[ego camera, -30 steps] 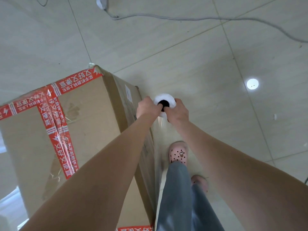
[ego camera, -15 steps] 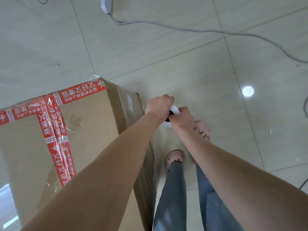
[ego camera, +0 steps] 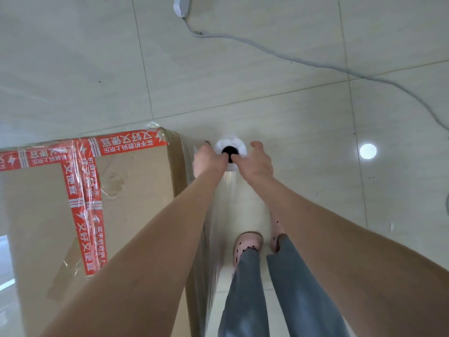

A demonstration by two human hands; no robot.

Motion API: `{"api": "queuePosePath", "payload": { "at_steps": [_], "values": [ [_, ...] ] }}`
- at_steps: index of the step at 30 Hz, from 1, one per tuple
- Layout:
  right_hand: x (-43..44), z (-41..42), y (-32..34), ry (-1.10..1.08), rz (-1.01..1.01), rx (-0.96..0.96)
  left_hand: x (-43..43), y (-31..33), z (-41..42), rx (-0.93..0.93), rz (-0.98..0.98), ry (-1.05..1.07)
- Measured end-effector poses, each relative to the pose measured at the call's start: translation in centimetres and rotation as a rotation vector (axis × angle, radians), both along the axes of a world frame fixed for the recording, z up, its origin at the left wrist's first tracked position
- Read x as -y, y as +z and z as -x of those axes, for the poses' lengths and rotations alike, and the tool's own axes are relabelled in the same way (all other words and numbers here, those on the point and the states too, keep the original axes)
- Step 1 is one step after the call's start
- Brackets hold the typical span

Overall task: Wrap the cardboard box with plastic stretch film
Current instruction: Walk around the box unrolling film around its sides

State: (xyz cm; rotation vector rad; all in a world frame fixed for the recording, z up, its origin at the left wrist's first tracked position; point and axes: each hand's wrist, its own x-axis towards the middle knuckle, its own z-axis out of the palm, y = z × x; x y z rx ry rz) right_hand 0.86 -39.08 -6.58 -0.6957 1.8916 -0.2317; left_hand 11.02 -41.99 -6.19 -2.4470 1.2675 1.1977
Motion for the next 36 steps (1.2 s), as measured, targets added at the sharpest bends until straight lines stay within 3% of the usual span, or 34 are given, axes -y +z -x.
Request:
{"api": "queuePosePath", "payload": {
  "at_steps": [2, 8, 11, 16, 23, 27, 30, 36],
  "values": [
    [0.2, -0.5, -0.5, -0.058, -0.031, 0.053, 0.7, 0.0, -0.1, 0.027, -0.019, -0.083],
    [0.5, -1.3, -1.0, -0.080, -0.023, -0.012, 2.8, 0.5, 0.5, 0.045, 0.113, -0.669],
    [1.1, -1.2, -0.8, -0.094, -0.039, -0.012, 3.6, 0.4, 0.8, 0.063, 0.164, -0.841],
    [2.7, -0.5, -0.2, 0.047, 0.014, -0.114, 4.6, 0.2, 0.6, 0.071, 0.216, -0.753],
    [6.4, 0.1, 0.4, 0.247, 0.118, -0.222, 5.6, -0.3, 0.1, 0.039, 0.168, -0.223],
    [7.6, -0.8, 0.2, 0.267, 0.082, -0.154, 6.5, -0.2, -1.0, 0.037, 0.126, -0.021],
    [7.9, -1.2, -0.3, 0.199, 0.007, -0.023, 7.2, 0.2, -1.2, 0.028, 0.056, -0.119],
    [7.8, -1.0, -0.6, 0.070, -0.016, 0.034, 8.1, 1.3, 0.1, 0.015, 0.093, -0.629]
  ]
}}
